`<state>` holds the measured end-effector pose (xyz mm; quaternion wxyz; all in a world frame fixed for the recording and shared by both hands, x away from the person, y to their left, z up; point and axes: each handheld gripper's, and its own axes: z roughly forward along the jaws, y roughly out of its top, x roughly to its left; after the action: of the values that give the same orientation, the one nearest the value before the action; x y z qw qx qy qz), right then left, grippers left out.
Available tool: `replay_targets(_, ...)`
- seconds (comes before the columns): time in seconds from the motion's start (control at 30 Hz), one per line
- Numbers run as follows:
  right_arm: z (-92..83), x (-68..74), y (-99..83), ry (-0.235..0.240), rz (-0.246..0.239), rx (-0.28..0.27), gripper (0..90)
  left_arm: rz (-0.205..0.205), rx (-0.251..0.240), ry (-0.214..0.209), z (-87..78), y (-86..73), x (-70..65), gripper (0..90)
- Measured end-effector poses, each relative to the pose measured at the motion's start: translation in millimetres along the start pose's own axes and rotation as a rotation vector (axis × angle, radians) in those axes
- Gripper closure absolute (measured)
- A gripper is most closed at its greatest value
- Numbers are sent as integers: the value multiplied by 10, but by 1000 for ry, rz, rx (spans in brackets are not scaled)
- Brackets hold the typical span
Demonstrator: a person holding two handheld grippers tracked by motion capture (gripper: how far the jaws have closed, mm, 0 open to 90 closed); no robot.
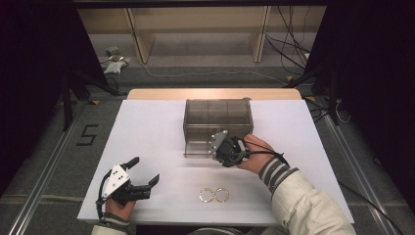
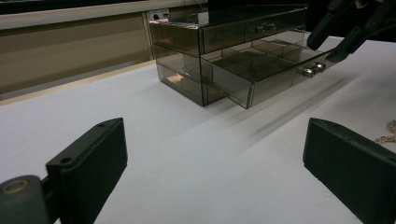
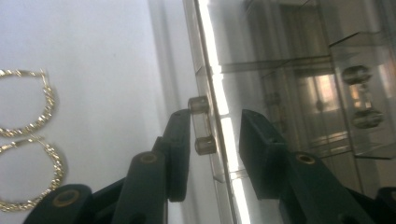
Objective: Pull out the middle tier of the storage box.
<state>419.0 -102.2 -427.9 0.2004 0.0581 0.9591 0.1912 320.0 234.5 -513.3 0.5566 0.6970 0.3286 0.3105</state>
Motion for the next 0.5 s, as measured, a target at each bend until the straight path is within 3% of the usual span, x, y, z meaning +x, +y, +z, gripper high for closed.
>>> replay_targets(0.17, -136, 23, -1, -2, 37, -63, 624, -2, 2, -9, 3, 0, 2, 61)
replay_targets(0.5, -310, 83, -16, 12, 101, -136, 569, -9, -2, -18, -3, -3, 9, 61)
